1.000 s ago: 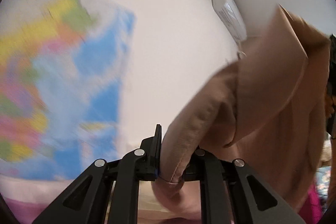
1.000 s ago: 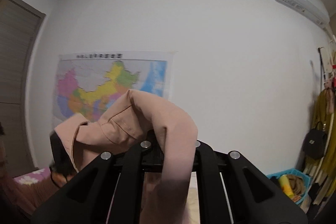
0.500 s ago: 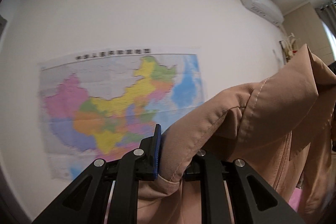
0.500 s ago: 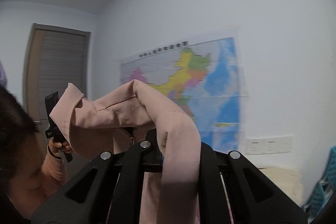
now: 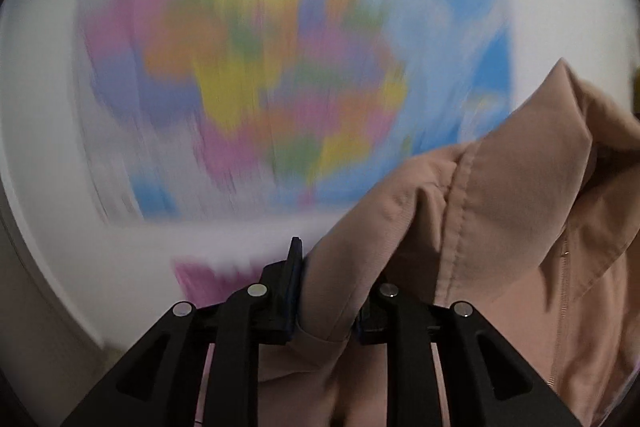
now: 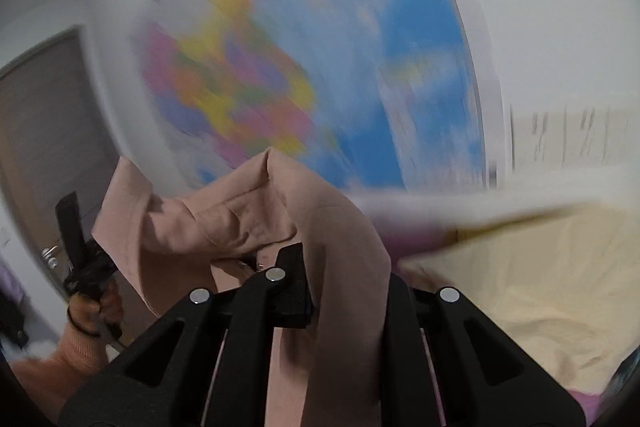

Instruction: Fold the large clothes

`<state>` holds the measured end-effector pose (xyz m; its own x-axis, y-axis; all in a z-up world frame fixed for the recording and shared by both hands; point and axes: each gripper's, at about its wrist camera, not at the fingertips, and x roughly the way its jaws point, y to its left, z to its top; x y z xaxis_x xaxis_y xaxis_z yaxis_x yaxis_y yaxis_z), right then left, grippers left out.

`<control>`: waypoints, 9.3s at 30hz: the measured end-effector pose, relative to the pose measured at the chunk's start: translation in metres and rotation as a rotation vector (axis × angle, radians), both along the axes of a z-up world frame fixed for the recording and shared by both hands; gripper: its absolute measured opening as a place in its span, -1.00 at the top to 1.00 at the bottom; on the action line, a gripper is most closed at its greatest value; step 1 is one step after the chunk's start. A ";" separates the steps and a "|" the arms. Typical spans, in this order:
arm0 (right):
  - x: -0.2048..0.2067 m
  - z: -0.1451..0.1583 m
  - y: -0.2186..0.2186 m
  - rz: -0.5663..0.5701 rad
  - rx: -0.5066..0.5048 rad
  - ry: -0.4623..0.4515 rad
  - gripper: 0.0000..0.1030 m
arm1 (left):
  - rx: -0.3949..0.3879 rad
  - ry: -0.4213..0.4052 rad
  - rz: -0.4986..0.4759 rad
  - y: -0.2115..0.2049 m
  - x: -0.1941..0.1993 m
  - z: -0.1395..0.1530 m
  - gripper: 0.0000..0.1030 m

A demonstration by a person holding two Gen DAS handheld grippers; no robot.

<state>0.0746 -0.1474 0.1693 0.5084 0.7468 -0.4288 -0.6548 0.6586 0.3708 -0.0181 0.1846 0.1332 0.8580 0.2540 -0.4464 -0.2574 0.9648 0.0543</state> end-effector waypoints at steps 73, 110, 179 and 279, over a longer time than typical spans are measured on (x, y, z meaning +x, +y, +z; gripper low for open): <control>-0.025 -0.156 -0.153 -0.303 -0.147 0.229 0.90 | -0.329 0.347 -0.076 0.128 -0.085 -0.162 0.94; -0.018 -0.229 -0.047 -0.114 -0.126 0.362 0.15 | -0.620 0.453 -0.399 0.052 -0.089 -0.205 -0.73; -0.084 -0.055 0.048 0.404 -0.114 0.094 0.95 | -0.379 0.247 -0.641 -0.048 -0.062 -0.105 -0.55; 0.055 -0.187 0.070 -0.124 -0.489 0.055 0.91 | -0.357 0.436 -0.237 0.068 0.099 -0.206 0.04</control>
